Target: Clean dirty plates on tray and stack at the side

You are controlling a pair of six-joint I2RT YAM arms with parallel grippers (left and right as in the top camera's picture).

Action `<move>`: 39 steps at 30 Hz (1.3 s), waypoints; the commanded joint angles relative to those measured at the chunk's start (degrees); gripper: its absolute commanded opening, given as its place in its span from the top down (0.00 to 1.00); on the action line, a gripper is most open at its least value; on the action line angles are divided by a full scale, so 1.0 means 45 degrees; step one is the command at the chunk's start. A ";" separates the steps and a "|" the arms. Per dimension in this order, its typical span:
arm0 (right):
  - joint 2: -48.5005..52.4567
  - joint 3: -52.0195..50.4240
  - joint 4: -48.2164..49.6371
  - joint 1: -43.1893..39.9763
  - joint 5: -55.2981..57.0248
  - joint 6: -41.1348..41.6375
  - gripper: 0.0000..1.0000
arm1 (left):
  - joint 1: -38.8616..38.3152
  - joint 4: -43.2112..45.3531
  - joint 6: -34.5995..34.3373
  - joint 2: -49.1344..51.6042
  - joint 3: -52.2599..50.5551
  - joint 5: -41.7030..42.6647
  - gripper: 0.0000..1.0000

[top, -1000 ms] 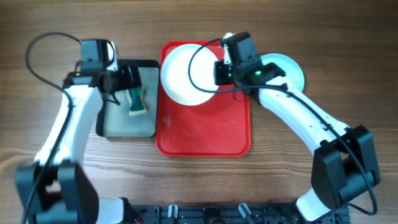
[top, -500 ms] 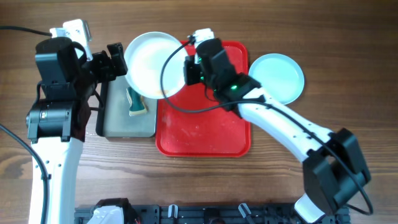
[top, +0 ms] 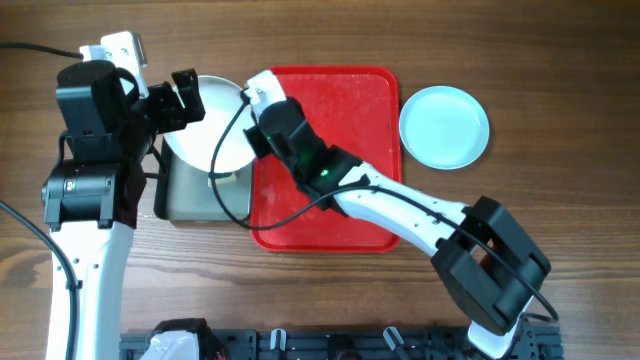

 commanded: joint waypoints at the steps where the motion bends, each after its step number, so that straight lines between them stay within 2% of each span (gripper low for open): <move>1: 0.0160 0.0219 0.0631 0.0039 0.0612 -0.1846 0.95 | 0.0000 0.0019 0.0063 -0.0049 0.0155 -0.0121 0.00; 8: 0.0146 0.0219 0.0821 0.0393 0.0835 -0.3507 0.96 | 0.0000 0.0019 0.0063 -0.0049 0.0155 -0.0126 0.00; 11: 0.0073 0.0219 0.0928 0.0889 0.1841 -0.3750 0.96 | 0.0000 0.0019 0.0063 -0.0049 0.0155 -0.0121 0.00; 20: -0.0359 0.0219 0.1336 0.2555 0.3925 -0.6101 0.96 | 0.0000 0.0019 0.0063 -0.0049 0.0155 -0.0126 0.00; 27: -0.0359 0.0219 0.1452 0.3041 0.5625 -0.7766 0.96 | 0.0000 0.0019 0.0068 -0.0049 0.0155 -0.0126 0.00; 39: -0.0359 0.0219 0.2040 0.3376 0.5761 -0.9651 0.96 | 0.0000 0.0019 0.0068 -0.0049 0.0155 -0.0121 0.00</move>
